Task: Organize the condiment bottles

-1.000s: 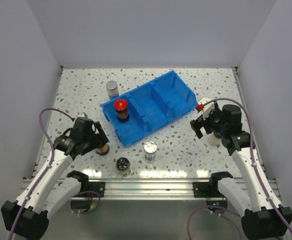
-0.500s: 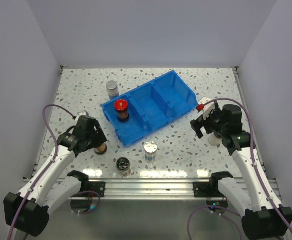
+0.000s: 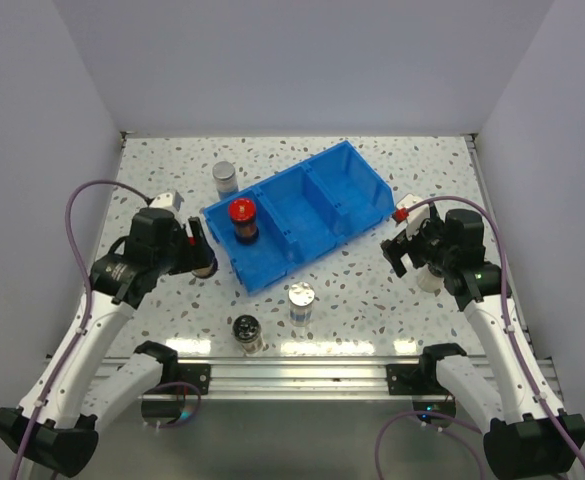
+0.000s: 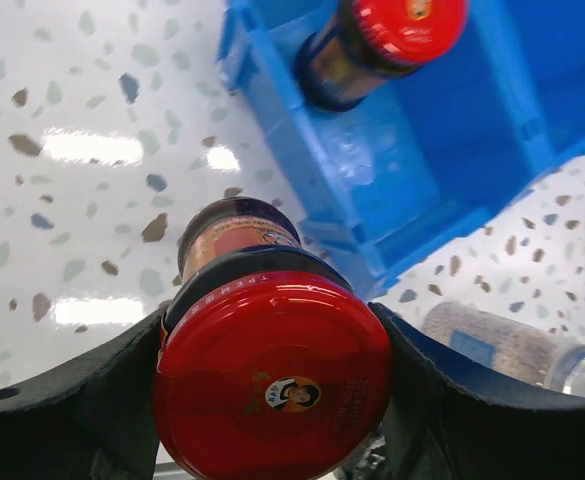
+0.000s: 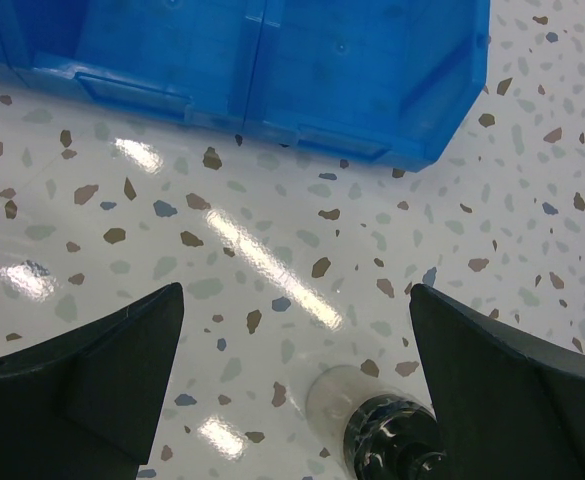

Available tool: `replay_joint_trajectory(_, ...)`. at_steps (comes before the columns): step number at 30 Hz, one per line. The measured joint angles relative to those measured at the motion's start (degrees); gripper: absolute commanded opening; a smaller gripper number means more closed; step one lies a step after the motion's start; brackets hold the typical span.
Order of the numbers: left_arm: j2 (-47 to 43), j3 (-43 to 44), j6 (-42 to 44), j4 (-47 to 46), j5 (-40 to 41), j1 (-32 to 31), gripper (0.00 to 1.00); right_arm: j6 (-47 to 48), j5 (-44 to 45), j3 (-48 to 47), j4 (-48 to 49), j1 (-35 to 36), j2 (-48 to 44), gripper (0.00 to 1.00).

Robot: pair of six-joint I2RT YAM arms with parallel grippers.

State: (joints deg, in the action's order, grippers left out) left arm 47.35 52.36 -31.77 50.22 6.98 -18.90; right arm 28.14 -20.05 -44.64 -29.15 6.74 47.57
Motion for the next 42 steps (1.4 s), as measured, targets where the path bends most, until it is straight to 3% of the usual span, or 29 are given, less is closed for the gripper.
replay_joint_trajectory(13,12.98,12.87,3.43,-4.57,-17.35,-1.22,0.0,0.02,0.0,0.0,0.02,0.0,0.0,0.99)
replay_joint_trajectory(21,21.59,13.79,3.56,-9.9,-18.67,-7.48,0.0,0.0,0.02,0.0,0.02,0.0,0.0,0.99)
replay_joint_trajectory(30,29.44,13.46,6.01,-14.23,-14.97,-10.62,0.0,0.02,0.02,0.0,0.02,0.0,0.0,0.99)
replay_joint_trajectory(34,32.3,11.43,7.08,-17.14,-12.66,-11.56,0.08,0.02,0.02,0.0,0.02,0.0,0.0,0.99)
replay_joint_trajectory(42,34.62,6.84,7.67,-19.63,-9.09,-12.31,0.34,0.04,0.02,0.0,0.02,0.0,0.0,0.99)
